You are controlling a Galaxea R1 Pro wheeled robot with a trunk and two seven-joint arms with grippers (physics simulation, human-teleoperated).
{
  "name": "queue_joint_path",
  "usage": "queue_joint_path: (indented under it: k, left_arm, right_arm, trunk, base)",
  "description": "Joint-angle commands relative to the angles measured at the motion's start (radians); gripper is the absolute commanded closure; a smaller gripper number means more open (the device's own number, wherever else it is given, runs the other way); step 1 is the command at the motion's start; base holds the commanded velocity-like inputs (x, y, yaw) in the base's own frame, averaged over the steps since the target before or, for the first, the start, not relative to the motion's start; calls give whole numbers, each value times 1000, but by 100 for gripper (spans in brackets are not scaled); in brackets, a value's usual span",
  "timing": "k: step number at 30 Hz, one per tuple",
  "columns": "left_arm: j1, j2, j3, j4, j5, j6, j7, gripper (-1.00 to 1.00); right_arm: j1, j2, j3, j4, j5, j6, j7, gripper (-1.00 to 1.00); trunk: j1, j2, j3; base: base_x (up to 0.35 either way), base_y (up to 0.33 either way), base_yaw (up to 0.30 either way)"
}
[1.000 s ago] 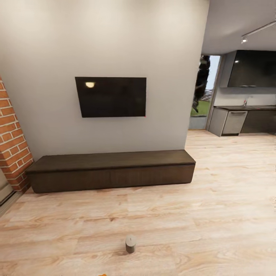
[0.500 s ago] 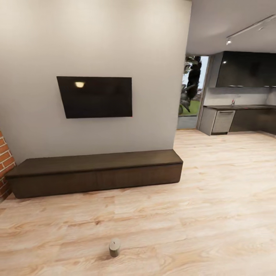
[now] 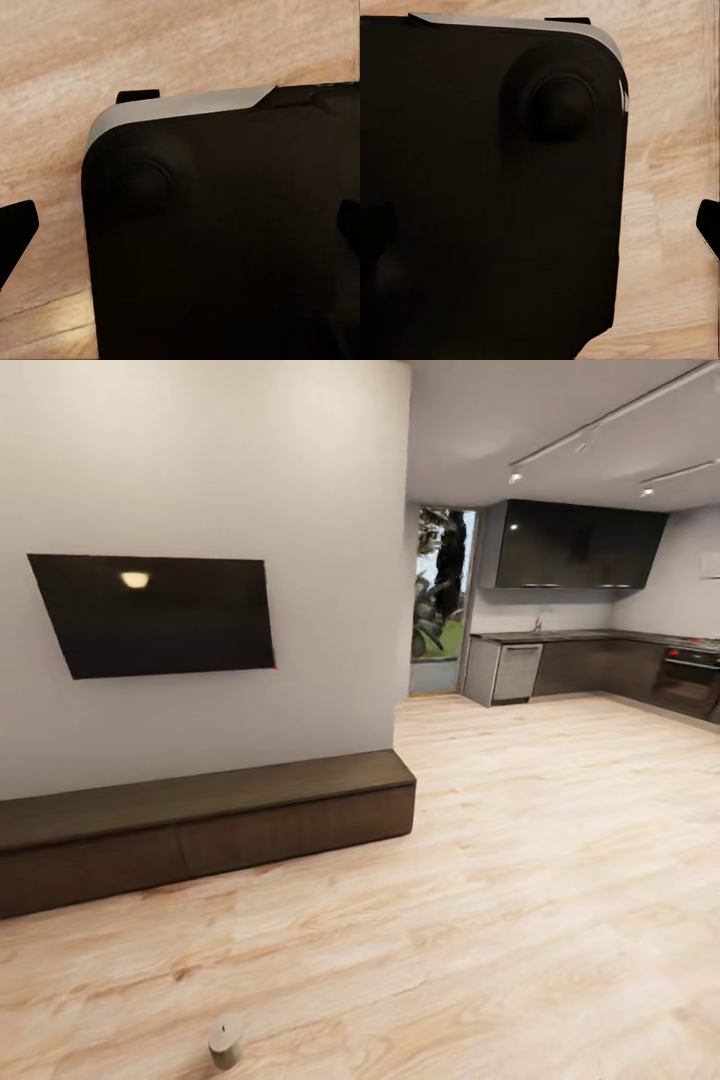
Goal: Place each of the two pumpkins and all three candles from the living room inside a cabinet in the living room (use any cabinet), then make sure every cabinet is closed, and position the cauldron so it is next to a table in the living room.
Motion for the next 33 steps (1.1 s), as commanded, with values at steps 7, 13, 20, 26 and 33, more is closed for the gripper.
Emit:
queue_joint_path:
  k: [7, 13, 20, 26, 33]
  left_arm:
    - [0, 0, -1, -3, -11, -3, 1, -100]
    - [0, 0, -2, -27, -11, -3, 1, -100]
    - [0, -12, -2, -65, -9, -3, 1, -100]
    - [0, -14, 0, -69, -7, -28, 1, -100]
    - [0, -23, 3, -60, 0, -50, 1, -100]
  right_arm:
    - [-1, 1, 1, 1, 0, -4, 0, -100]
    - [-1, 1, 1, 0, 0, -3, 0, -100]
    - [-1, 0, 1, -1, 0, -2, 0, -100]
    - [-1, -1, 0, -4, 0, -3, 0, -100]
    - [-1, -1, -1, -4, -2, -4, 0, -100]
  trunk:
    - [0, 0, -1]
    - [0, 0, -1]
    - [0, 0, -1]
    - [0, 0, -1]
    - [0, 0, -1]
  base:
    - [152, -297, -49]
    - [193, -270, -2]
    - [246, -217, 0]
    - [311, -53, 115]
    - [328, -3, 132]
